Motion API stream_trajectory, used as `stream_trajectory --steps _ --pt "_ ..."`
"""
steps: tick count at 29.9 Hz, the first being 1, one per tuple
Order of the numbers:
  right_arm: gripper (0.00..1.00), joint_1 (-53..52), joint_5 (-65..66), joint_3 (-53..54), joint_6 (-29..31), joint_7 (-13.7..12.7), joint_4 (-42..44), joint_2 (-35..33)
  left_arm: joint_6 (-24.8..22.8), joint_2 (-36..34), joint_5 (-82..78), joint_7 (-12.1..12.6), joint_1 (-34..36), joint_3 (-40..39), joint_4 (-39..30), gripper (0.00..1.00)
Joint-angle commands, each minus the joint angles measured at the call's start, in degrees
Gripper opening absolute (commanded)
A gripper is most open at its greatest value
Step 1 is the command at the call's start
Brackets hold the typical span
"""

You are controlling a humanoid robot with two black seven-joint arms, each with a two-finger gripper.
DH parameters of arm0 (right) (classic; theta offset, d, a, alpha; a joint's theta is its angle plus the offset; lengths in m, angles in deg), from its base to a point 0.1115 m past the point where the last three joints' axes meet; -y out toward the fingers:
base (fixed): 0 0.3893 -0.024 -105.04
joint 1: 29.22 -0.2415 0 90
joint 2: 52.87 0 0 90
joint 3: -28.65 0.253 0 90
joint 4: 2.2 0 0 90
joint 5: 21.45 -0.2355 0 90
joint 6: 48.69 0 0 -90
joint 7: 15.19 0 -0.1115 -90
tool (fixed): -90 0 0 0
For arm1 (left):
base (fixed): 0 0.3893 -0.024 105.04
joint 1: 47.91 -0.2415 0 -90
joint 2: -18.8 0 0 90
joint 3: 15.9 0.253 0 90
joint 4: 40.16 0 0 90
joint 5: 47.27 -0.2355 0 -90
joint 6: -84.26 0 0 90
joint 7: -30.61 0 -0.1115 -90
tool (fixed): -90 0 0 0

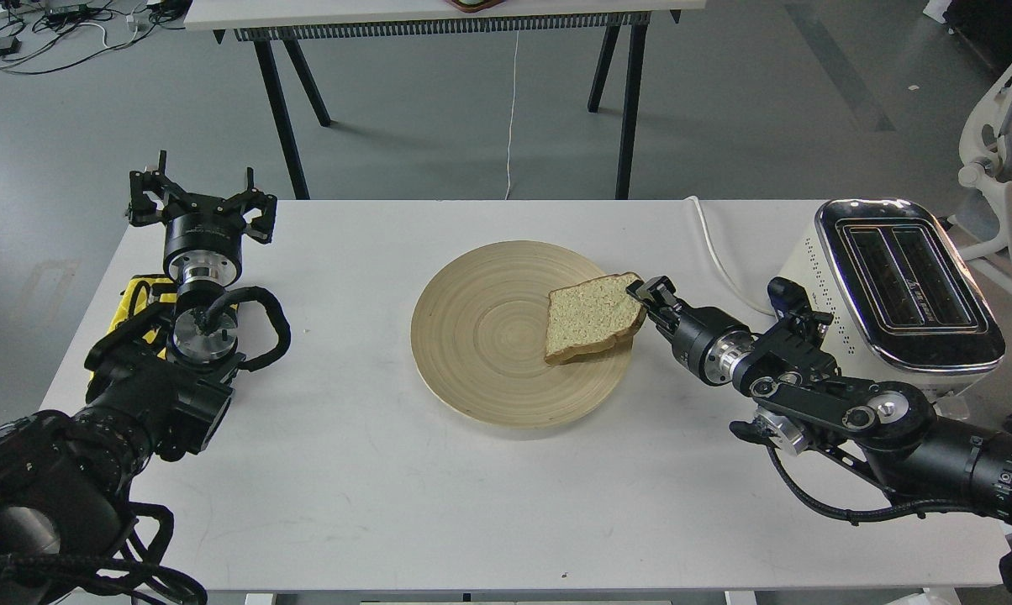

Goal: Put bread in toaster with right arm
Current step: 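Lift the bread slice with the right gripper up over the toaster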

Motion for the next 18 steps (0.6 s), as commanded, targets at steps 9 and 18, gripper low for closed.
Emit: stream_trajectory --steps 9,18 --pt "0.07 -11.83 0.00 0.24 -0.35 -0.44 -5.63 -5.72 0.00 0.00 0.00 0.00 0.00 0.00 -0.09 1.00" --pt "0.07 -21.07 8.59 0.16 0.00 -2.81 -22.95 -30.23 0.00 0.00 0.00 0.00 0.00 0.00 0.00 1.00"
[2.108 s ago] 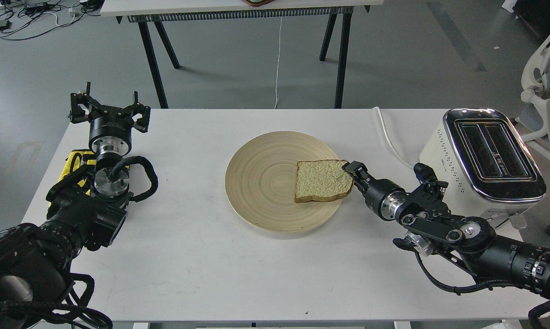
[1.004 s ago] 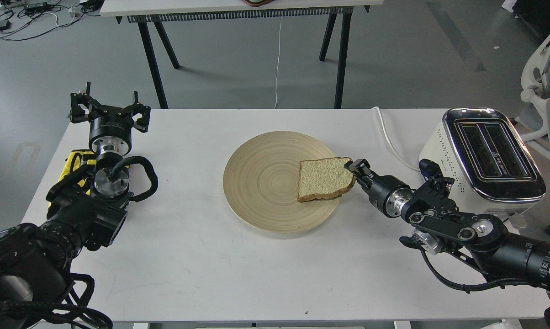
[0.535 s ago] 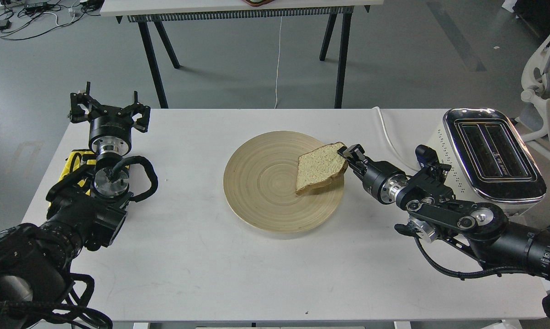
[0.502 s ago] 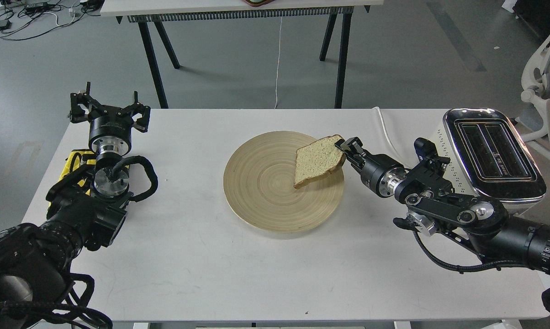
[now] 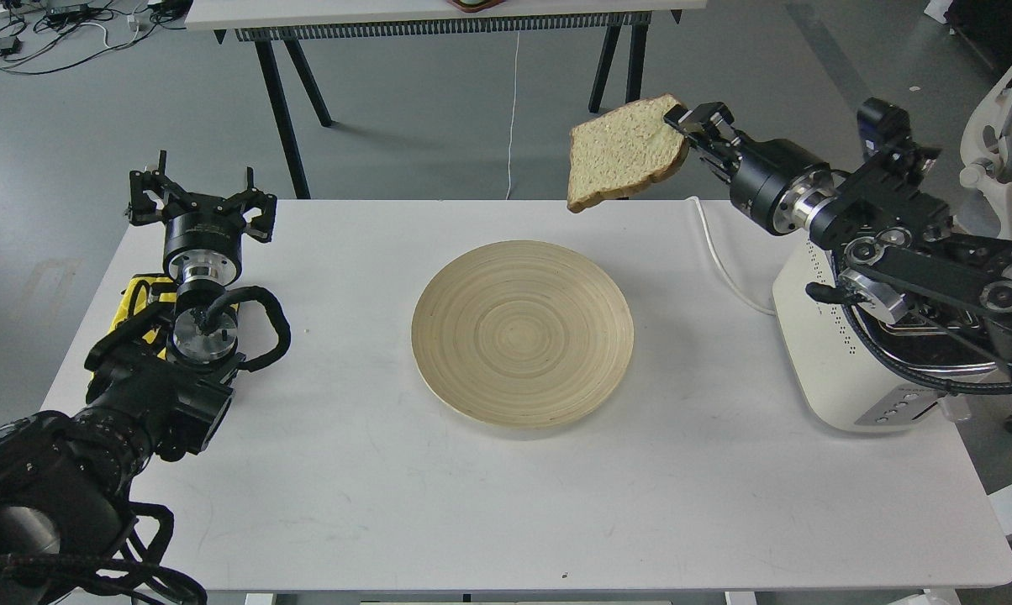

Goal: Put bread in toaster with right arm
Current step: 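Lift the bread slice with the right gripper up over the toaster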

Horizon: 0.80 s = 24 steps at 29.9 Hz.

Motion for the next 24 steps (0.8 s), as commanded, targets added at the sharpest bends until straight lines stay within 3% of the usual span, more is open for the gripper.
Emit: stream_trajectory --steps 1,5,15,24 --pt "0.07 -1.93 6.90 -0.11 0.67 -1.45 -4.77 -10.70 0.00 0.01 0.01 0.00 -0.01 0.00 0.02 1.00" --pt "0.07 -1.93 14.29 -0.11 2.95 -2.59 -5.13 -18.97 0.00 0.01 0.01 0.00 -0.10 0.00 0.02 1.00" --pt "0.07 -1.14 21.68 -0.55 9.89 -2.33 -8.02 -35.50 0.00 0.01 0.01 0.00 -0.01 0.00 0.02 1.00" --pt "0.07 0.62 27.39 -3.18 11.40 -2.86 -9.96 -39.55 0.00 0.01 0.01 0.00 -0.10 0.00 0.02 1.00"
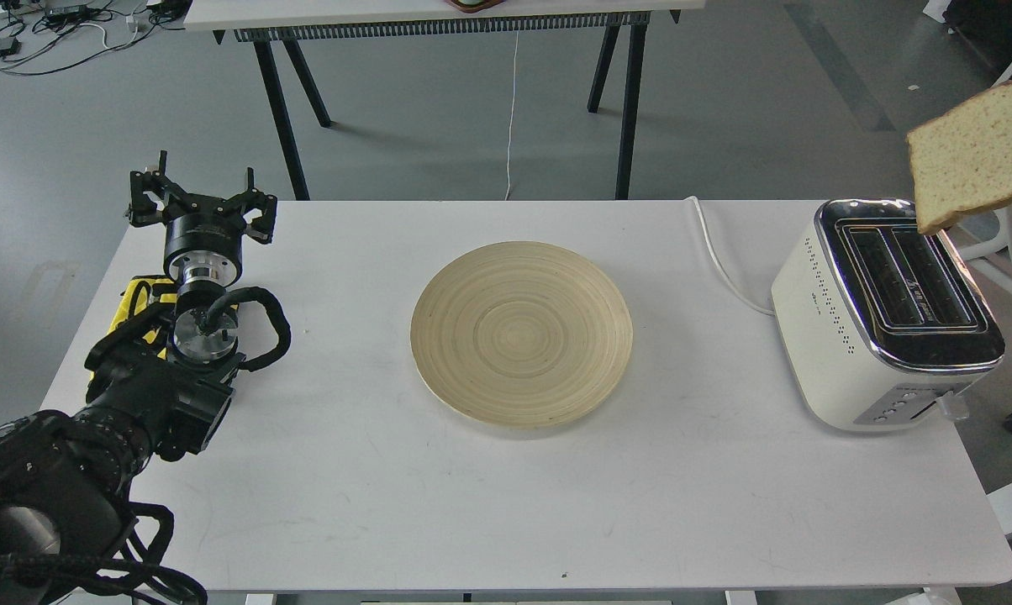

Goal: Put bread in toaster with right arm
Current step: 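Lift the bread slice with the right gripper up over the toaster, then lower the bread into the toaster slot and open the right gripper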

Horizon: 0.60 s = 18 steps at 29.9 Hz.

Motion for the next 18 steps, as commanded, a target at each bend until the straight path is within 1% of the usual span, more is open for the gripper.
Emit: stream_trajectory --steps 1,9,18 --pt "0.07 0.66 0.53 -1.67 0.02 -0.14 -0.05 -0.09 0.00 0.00 0.00 0.00 0.01 0.00 0.02 1.00" --pt "0.07 1.01 1.50 -4.75 0.02 -0.23 0.22 1.23 0.00 0.00 0.00 0.00 0.01 0.00 0.02 1.00" --pt "0.07 1.01 1.41 -5.11 -0.07 -0.23 0.13 2.10 0.00 0.00 0.00 0.00 0.01 0.00 0.02 1.00"
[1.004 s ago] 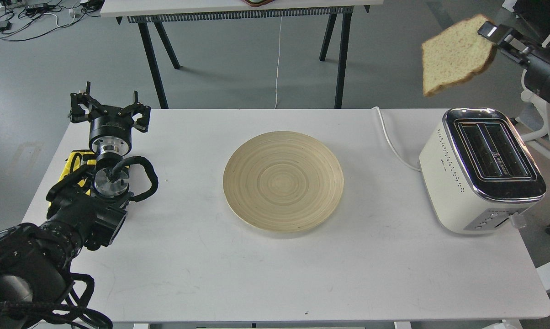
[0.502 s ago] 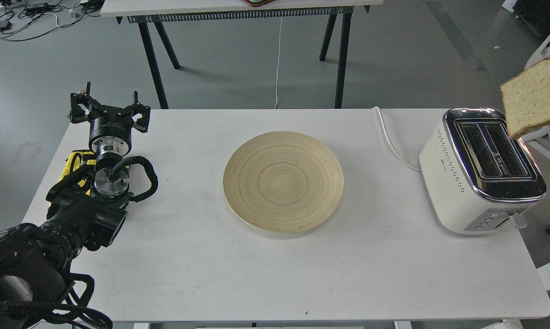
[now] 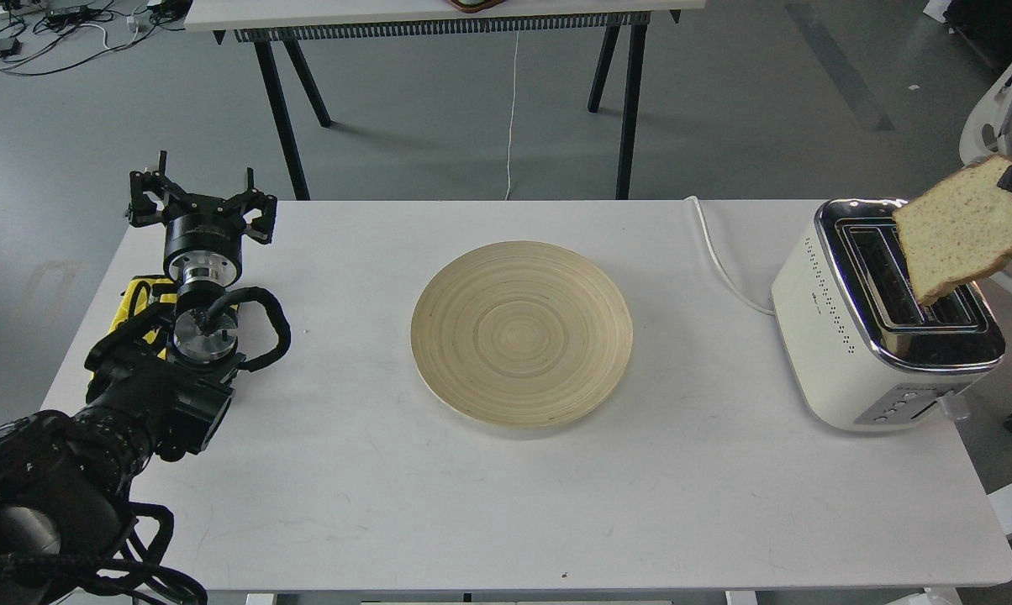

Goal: Put bread in toaster with right arm
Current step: 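Lower the bread into the toaster slot and open the right gripper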

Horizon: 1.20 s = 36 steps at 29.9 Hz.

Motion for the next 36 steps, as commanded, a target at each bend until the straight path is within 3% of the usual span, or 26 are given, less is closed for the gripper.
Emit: stream_trajectory --steps 1,20,29,35,36 --pt "0.07 0.09 -0.06 -0.10 -0.02 -0.08 -0.01 0.50 0.00 0.00 0.00 0.00 0.02 0.00 0.00 1.00" --pt "0.09 3.33 0.12 -3.08 -0.81 -0.35 1.83 6.21 0.00 0.00 0.00 0.00 0.02 0.00 0.00 1.00" --pt "0.44 5.36 -0.23 -3.00 -2.66 -0.43 4.38 9.38 0.00 0.00 0.00 0.00 -0.07 0.00 0.00 1.00" --pt "0.78 5.36 -0.93 -2.03 -3.18 -0.34 4.38 9.91 0.00 0.00 0.00 0.00 0.02 0.00 0.00 1.00" --pt "0.79 5.27 -1.02 -1.68 -3.27 -0.26 4.21 9.82 0.00 0.00 0.00 0.00 0.02 0.00 0.00 1.00"
